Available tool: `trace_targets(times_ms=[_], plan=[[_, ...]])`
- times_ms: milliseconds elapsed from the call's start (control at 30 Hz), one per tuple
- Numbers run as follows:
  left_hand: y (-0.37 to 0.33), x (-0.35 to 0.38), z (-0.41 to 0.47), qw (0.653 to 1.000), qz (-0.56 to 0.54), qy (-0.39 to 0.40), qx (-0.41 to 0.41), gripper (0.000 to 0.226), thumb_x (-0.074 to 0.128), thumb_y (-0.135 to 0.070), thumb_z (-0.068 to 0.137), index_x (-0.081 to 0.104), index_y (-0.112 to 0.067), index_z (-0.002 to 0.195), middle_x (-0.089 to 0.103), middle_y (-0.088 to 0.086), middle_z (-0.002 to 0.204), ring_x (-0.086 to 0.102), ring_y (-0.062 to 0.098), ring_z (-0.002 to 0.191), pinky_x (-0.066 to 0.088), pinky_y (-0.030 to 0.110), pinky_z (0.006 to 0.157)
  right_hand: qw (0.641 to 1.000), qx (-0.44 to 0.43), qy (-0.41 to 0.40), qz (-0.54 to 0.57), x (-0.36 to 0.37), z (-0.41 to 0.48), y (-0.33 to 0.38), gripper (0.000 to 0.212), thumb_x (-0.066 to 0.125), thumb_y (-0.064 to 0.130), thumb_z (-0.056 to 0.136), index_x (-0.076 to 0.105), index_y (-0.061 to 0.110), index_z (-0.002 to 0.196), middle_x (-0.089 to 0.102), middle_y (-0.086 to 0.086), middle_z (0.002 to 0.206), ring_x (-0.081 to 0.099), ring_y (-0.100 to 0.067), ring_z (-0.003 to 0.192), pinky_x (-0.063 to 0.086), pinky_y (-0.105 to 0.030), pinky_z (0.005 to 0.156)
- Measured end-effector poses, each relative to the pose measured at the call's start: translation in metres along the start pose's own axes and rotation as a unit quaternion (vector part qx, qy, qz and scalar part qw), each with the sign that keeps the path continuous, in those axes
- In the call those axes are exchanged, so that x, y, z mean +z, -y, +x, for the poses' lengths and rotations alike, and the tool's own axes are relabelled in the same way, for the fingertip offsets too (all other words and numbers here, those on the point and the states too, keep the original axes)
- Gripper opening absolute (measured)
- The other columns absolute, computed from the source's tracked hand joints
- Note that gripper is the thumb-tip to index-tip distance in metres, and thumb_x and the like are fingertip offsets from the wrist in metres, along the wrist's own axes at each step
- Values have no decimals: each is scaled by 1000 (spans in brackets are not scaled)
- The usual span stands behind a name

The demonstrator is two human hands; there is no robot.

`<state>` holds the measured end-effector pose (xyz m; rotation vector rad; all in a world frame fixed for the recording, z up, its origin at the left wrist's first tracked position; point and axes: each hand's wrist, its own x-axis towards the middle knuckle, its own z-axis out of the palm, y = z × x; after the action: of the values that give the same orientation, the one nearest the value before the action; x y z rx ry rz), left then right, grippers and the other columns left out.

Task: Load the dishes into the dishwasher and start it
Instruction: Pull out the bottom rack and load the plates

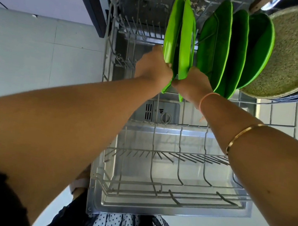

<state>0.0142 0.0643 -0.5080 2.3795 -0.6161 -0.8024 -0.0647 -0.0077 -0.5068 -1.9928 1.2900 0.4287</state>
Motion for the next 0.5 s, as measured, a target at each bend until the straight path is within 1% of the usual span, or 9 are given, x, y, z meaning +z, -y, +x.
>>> trace_targets(times_ms=[100, 167, 233, 300, 400, 467, 500], plan=[[2, -2, -19, 999, 0, -42, 15, 29, 53, -20, 92, 47, -6, 117, 64, 11, 103, 61, 31, 94, 40, 33, 70, 1000, -9, -13, -15, 2, 1, -2, 41, 60, 25, 88, 47, 1, 120, 50, -7, 92, 55, -25, 86, 44, -31, 68], [6, -3, -31, 998, -8, -61, 19, 28, 52, -21, 93, 47, -6, 116, 61, 6, 92, 58, 25, 83, 39, 31, 67, 1000, -8, -12, -10, 3, 1, -4, 42, 62, 26, 88, 48, 1, 119, 51, -8, 94, 54, -25, 87, 45, -31, 70], [8, -5, -36, 997, -20, -71, 21, 27, 53, -22, 94, 48, -7, 116, 54, 0, 85, 52, 19, 76, 36, 28, 65, 1000, -5, 0, -5, 1, 2, -4, 43, 63, 27, 87, 48, 1, 117, 53, -10, 96, 54, -25, 85, 46, -31, 68], [5, -9, -34, 995, -34, -86, 26, 27, 54, -23, 93, 50, -8, 116, 52, -3, 85, 50, 15, 76, 36, 27, 65, 1000, -5, 11, -5, -1, 3, -3, 43, 63, 27, 87, 49, 0, 117, 55, -12, 96, 57, -25, 84, 48, -31, 68], [1, -13, -34, 992, -46, -113, 32, 26, 54, -24, 93, 52, -9, 115, 52, -5, 84, 49, 13, 75, 35, 26, 65, 1000, -1, 23, -2, -5, 1, -2, 46, 62, 25, 88, 48, -1, 122, 53, -10, 92, 61, -27, 87, 52, -34, 74], [3, -13, -39, 990, -48, -128, 34, 24, 54, -24, 93, 52, -9, 112, 51, -5, 82, 48, 15, 73, 35, 27, 64, 1000, -2, 26, 8, -5, 1, -2, 40, 62, 24, 88, 49, 2, 118, 52, -8, 90, 58, -25, 82, 49, -32, 68], [5, -13, -44, 989, -49, -138, 35, 24, 54, -24, 93, 52, -9, 111, 50, -4, 80, 48, 16, 71, 35, 27, 63, 1000, -5, 27, 13, -4, 1, -3, 32, 62, 24, 87, 50, 5, 110, 52, -7, 86, 56, -23, 78, 46, -30, 64]])
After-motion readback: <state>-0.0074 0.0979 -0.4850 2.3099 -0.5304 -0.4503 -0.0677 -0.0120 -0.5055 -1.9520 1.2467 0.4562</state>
